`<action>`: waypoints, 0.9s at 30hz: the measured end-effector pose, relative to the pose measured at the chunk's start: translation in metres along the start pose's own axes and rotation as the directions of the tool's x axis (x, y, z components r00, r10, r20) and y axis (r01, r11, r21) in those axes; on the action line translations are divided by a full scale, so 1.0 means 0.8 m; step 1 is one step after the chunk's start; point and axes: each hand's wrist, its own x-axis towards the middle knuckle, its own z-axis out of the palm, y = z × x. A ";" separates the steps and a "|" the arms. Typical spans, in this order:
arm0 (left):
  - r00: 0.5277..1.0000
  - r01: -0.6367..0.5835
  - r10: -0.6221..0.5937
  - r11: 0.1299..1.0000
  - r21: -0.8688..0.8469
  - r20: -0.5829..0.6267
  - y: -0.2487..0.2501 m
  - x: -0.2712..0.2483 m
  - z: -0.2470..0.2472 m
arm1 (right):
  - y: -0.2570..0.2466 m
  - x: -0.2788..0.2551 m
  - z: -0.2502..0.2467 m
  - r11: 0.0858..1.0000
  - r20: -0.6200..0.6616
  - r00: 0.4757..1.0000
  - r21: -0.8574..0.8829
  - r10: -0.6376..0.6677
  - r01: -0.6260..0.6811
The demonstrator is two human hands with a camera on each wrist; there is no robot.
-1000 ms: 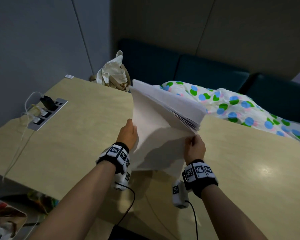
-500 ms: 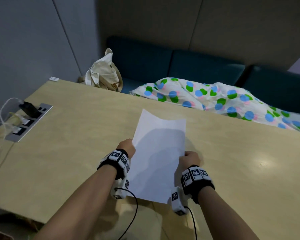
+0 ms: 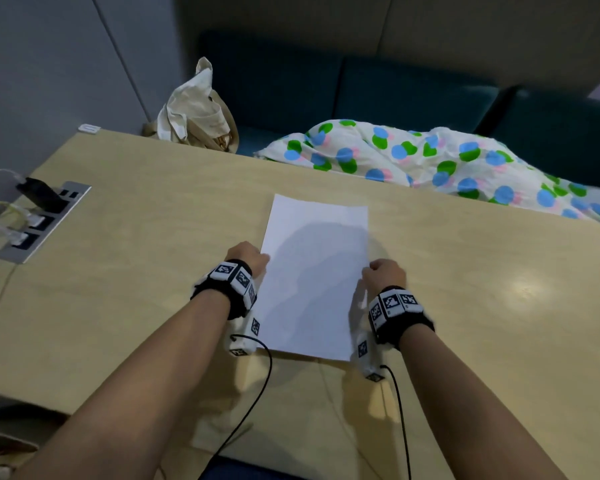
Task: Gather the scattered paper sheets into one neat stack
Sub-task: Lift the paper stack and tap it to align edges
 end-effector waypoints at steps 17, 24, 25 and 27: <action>0.998 0.009 -0.006 0.999 -0.044 0.062 -0.006 -0.018 -0.002 | 0.035 -0.042 0.008 0.859 0.189 0.973 0.512 -0.130 0.015; 0.986 -0.069 0.064 0.997 0.030 0.157 -0.008 -0.043 -0.019 | 0.042 -0.055 -0.005 0.917 0.197 0.973 0.398 -0.118 0.031; 0.986 -0.063 0.046 0.993 0.096 0.163 -0.008 -0.050 -0.024 | 0.047 -0.056 -0.008 0.936 0.212 0.971 0.351 -0.111 0.030; 0.976 -0.075 0.029 0.975 0.207 0.216 -0.006 -0.072 -0.035 | 0.053 -0.067 -0.017 0.971 0.235 0.970 0.240 -0.069 0.011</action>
